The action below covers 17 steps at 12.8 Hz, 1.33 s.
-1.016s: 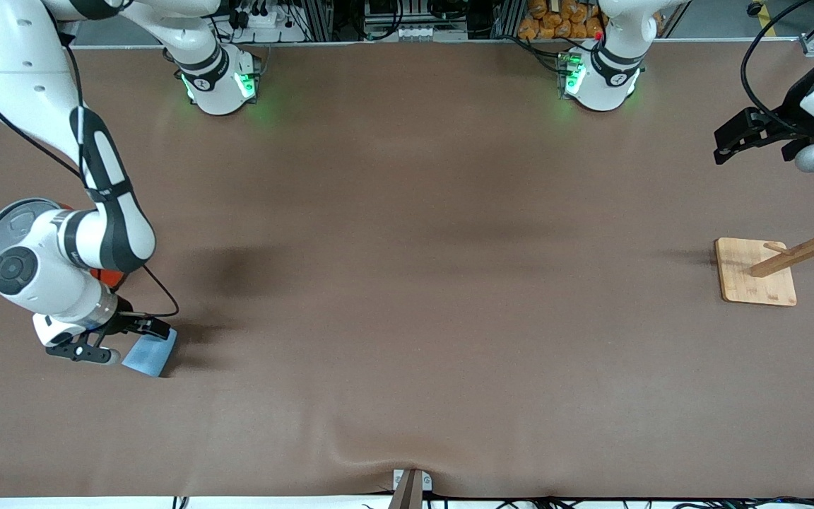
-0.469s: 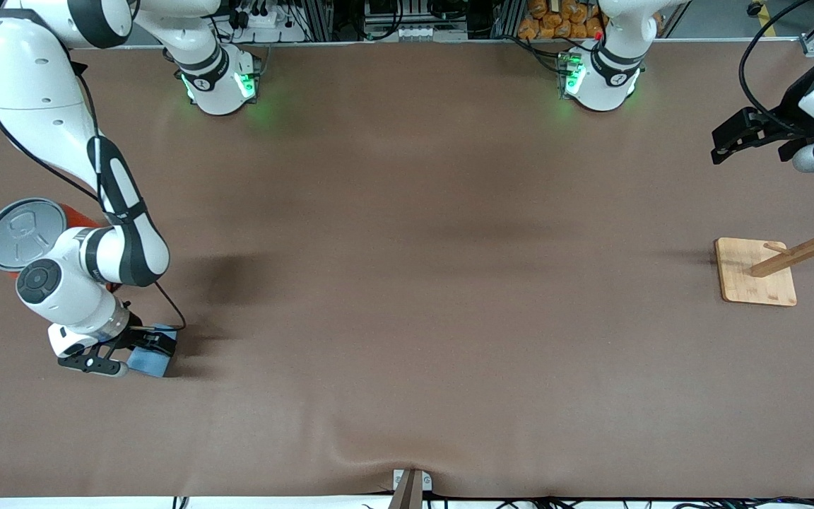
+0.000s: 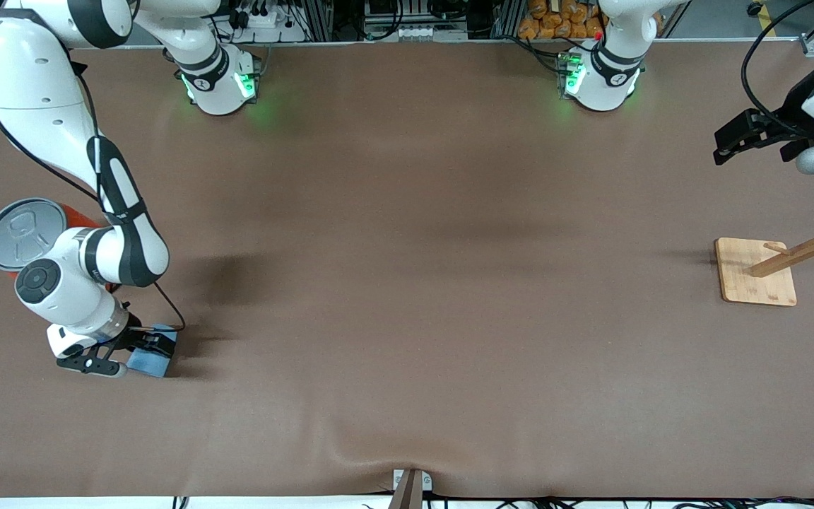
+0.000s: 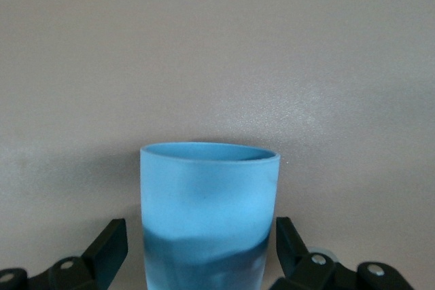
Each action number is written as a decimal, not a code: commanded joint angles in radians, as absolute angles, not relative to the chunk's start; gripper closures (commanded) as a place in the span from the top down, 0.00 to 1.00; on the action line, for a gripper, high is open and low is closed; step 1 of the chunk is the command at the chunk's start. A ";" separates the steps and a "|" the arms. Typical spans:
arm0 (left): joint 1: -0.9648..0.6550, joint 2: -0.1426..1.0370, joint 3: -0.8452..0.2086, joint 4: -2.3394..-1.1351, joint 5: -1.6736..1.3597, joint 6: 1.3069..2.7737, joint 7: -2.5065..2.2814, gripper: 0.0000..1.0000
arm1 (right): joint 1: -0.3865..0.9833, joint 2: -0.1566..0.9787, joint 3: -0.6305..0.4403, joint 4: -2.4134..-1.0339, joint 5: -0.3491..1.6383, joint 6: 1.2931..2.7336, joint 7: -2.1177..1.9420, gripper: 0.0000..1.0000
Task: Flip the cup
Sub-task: 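Close the right gripper around the light blue cup, then lift the cup with the right gripper and carry it to mid-table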
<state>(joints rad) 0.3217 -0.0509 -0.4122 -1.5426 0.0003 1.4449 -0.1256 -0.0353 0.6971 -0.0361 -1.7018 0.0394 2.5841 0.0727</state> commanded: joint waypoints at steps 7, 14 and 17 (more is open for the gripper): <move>0.341 -0.066 -0.419 -1.546 -0.020 1.437 -0.107 1.00 | -0.046 0.686 -0.029 -1.693 0.044 2.571 -0.129 0.65; 0.347 -0.066 -0.419 -1.545 -0.020 1.442 -0.106 1.00 | -0.035 0.569 -0.020 -1.692 0.044 2.433 -0.324 0.64; 0.345 -0.064 -0.419 -1.545 -0.020 1.445 -0.106 1.00 | -0.009 0.525 -0.014 -1.687 0.044 2.392 -0.370 0.61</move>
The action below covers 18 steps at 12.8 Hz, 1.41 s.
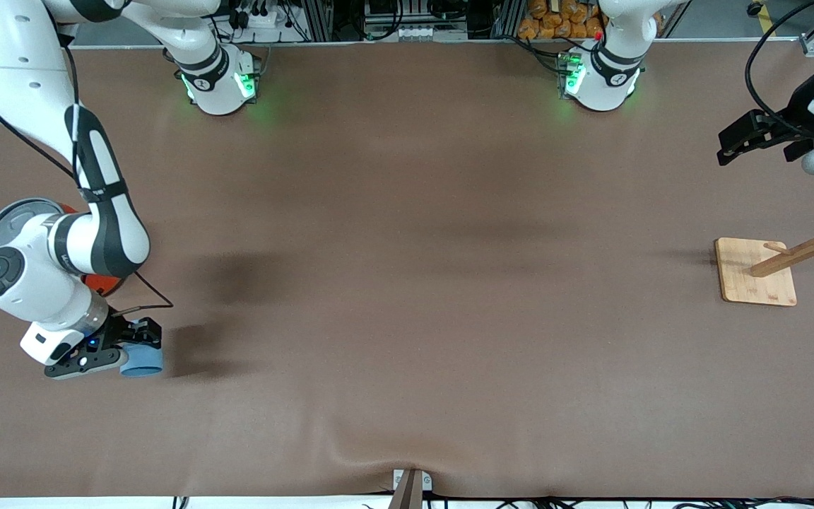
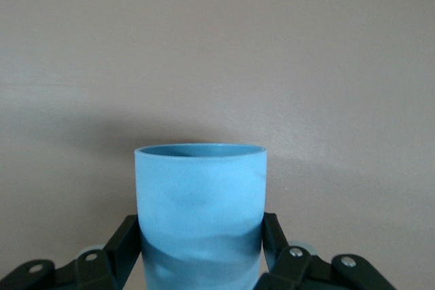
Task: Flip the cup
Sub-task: 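Lift the cup with the right gripper and carry it to mid-table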
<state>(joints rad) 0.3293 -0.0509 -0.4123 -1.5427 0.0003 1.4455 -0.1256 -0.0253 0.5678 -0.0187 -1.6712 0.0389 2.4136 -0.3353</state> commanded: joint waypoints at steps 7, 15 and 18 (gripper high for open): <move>0.347 -0.060 -0.419 -1.546 -0.021 1.451 -0.106 1.00 | 0.124 0.497 -0.014 -1.675 0.045 2.399 -0.417 0.54; 0.347 -0.061 -0.419 -1.546 -0.021 1.451 -0.106 1.00 | 0.276 0.502 0.086 -1.696 0.054 2.395 -0.679 0.54; 0.347 -0.063 -0.419 -1.548 -0.021 1.450 -0.106 1.00 | 0.427 0.508 0.086 -1.701 0.052 2.407 -0.751 0.54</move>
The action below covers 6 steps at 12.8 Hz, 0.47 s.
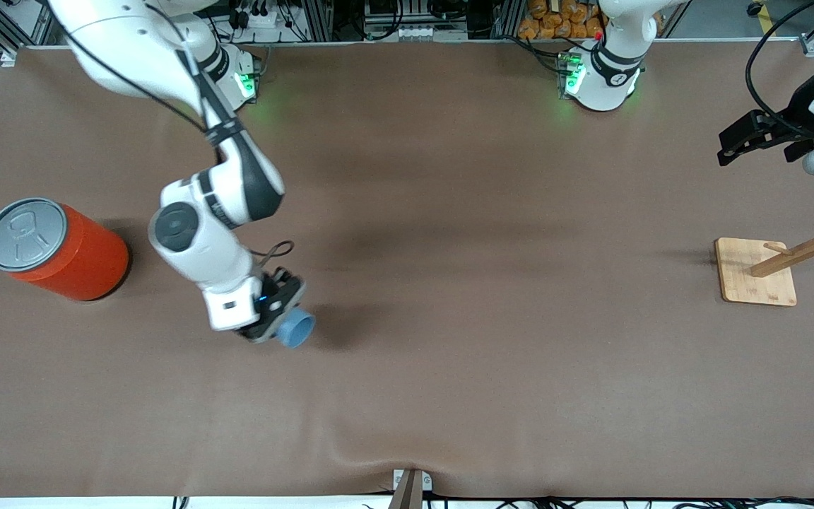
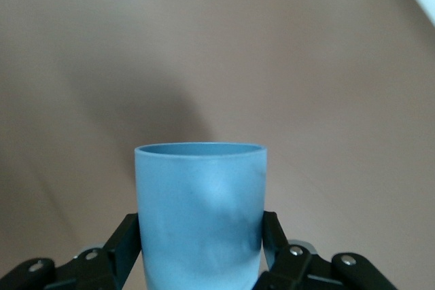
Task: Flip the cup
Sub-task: 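Lift the cup with the right gripper and carry it to mid-table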
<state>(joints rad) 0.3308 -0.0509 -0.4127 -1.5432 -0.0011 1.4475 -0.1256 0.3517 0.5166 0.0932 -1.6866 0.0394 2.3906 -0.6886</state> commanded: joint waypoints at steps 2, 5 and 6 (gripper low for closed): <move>0.347 -0.063 -0.419 -1.548 -0.021 1.447 -0.106 1.00 | 0.518 0.523 0.086 -1.701 0.046 2.442 -0.823 0.54; 0.350 -0.063 -0.419 -1.548 -0.021 1.445 -0.098 1.00 | 0.624 0.558 0.086 -1.703 0.044 2.528 -0.948 0.54; 0.354 -0.063 -0.419 -1.548 -0.021 1.447 -0.098 1.00 | 0.653 0.564 0.086 -1.703 0.044 2.536 -0.965 0.54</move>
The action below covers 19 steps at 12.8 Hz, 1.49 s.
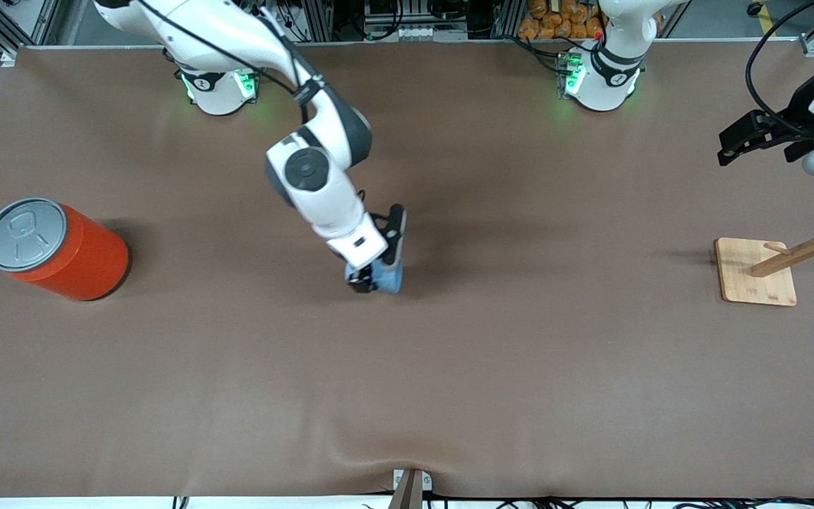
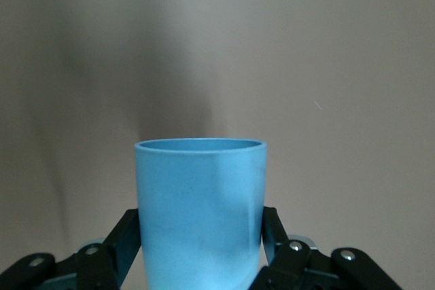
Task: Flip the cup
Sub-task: 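Lift the cup with the right gripper and carry it to mid-table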
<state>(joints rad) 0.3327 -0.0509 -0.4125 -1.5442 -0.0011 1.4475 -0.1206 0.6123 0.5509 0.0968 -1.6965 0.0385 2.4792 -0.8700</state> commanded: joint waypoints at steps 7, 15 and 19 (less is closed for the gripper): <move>0.354 -0.058 -0.419 -1.545 -0.021 1.451 -0.098 1.00 | 0.764 0.689 0.084 -1.681 0.003 2.729 -1.023 0.53; 0.347 -0.067 -0.429 -1.546 -0.021 1.447 -0.113 1.00 | 0.739 0.730 0.083 -1.681 0.015 2.727 -1.012 1.00; 0.347 -0.069 -0.431 -1.557 -0.041 1.440 -0.110 1.00 | 0.738 0.707 0.086 -1.678 0.021 2.697 -0.970 1.00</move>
